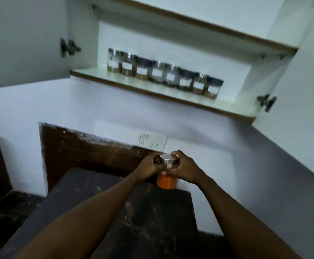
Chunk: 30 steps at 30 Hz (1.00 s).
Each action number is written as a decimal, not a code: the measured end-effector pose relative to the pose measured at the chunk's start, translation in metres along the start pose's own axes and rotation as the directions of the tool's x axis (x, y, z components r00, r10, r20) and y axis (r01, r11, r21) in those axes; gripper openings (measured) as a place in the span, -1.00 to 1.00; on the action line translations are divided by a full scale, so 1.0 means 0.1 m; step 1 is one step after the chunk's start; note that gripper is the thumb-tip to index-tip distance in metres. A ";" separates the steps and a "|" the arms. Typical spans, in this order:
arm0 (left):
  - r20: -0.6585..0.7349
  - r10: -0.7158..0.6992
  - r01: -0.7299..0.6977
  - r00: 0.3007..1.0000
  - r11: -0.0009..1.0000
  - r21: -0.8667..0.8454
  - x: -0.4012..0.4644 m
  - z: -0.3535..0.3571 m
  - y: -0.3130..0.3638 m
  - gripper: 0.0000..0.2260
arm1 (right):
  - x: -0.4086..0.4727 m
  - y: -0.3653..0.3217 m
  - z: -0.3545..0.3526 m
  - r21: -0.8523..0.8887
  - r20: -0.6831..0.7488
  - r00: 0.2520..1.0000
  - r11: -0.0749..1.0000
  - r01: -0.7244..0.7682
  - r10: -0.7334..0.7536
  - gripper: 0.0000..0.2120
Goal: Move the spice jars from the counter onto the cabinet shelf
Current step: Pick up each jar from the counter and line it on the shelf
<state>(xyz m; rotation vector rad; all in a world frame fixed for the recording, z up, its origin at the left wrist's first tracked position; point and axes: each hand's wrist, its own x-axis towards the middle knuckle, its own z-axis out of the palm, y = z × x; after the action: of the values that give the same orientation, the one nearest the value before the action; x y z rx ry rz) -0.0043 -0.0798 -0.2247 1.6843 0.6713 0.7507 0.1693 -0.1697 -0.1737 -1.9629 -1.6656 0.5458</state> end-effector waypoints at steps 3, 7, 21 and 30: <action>-0.017 0.033 -0.036 0.999 0.978 -0.204 0.08 -0.13 0.37 -0.63 | 0.07 -0.33 -0.42 -0.002 -0.052 0.995 0.996 0.085 -0.085 -0.34; 0.133 0.053 -0.004 0.990 0.939 -0.343 0.30 -0.33 0.80 -0.45 | 0.13 -0.66 -0.96 0.243 -0.132 0.988 0.964 0.109 -0.078 -0.38; -0.298 0.502 -0.463 0.812 0.865 0.196 1.44 0.52 2.27 -0.20 | 0.57 -0.82 -2.47 -0.178 -0.584 0.727 0.931 0.320 -0.361 -0.33; -0.047 0.241 -0.231 0.969 0.960 0.157 2.52 1.20 2.44 -0.48 | 1.15 0.07 -3.20 -0.231 -0.554 0.771 0.948 0.218 -0.313 -0.59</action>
<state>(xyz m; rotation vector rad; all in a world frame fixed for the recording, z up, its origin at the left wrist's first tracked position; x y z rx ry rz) 0.2616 -0.0156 0.0264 1.9084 0.5896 0.9471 0.3864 -0.0947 0.0778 -1.7004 -1.5563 -0.2946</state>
